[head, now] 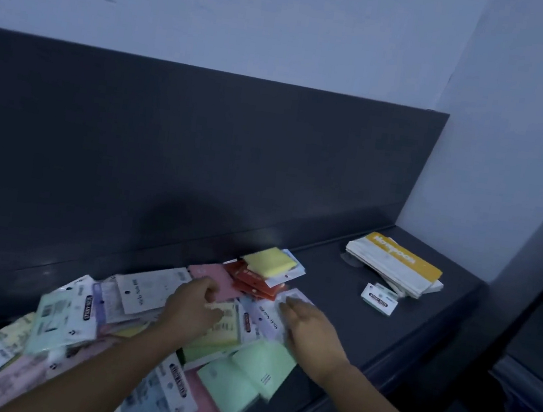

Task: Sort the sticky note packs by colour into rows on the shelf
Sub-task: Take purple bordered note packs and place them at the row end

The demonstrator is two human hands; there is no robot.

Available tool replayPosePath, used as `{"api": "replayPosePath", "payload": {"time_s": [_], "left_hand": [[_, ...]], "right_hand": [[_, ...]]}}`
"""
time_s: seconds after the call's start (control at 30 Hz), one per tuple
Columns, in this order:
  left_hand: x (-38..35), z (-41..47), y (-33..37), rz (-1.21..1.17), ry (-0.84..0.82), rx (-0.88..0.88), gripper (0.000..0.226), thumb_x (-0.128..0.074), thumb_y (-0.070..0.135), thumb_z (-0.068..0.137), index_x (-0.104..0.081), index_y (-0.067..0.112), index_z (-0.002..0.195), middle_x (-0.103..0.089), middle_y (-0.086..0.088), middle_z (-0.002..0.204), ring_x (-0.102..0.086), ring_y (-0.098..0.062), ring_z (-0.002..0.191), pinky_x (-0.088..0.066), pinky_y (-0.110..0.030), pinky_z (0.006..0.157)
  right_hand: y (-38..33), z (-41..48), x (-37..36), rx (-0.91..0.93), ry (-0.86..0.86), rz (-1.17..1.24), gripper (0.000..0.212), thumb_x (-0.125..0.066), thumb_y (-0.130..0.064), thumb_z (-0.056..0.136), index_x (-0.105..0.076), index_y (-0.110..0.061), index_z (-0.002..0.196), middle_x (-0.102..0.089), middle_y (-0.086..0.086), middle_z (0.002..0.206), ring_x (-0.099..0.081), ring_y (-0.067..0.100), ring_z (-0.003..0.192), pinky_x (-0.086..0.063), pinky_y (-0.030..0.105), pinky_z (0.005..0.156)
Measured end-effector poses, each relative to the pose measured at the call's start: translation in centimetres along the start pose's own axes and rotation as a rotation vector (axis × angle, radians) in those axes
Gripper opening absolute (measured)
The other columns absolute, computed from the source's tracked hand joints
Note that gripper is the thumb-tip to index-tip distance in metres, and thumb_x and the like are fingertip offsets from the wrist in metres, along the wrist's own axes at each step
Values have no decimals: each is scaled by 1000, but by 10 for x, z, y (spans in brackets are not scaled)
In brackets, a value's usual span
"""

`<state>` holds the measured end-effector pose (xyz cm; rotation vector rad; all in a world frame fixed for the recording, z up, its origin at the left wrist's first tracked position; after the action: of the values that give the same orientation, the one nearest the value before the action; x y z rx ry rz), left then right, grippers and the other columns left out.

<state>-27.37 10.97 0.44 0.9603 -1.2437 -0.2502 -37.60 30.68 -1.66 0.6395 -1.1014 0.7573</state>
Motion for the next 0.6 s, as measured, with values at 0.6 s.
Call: {"api": "replayPosePath", "payload": {"time_s": [0.6], "left_hand": [[-6,35,70,-1031,-47,91,29,-64,19,82,-55,15,110,-69,-3,96,-67,-11,80,-53,-25,70]], "right_hand": [[34,70,36,-156,114,1178,13,-56,-10,91,-62,-22,89,-66,10,80,-61,18,70,-48,32,61]]}}
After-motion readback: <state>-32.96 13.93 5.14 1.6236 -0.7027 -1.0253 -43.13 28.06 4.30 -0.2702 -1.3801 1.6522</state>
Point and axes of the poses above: each hand's wrist, its own z-axis towards the middle knuckle, its own x-axis out of the back of the hand, y = z × x, the point moved 1 cm from there along z, towards the middle knuckle
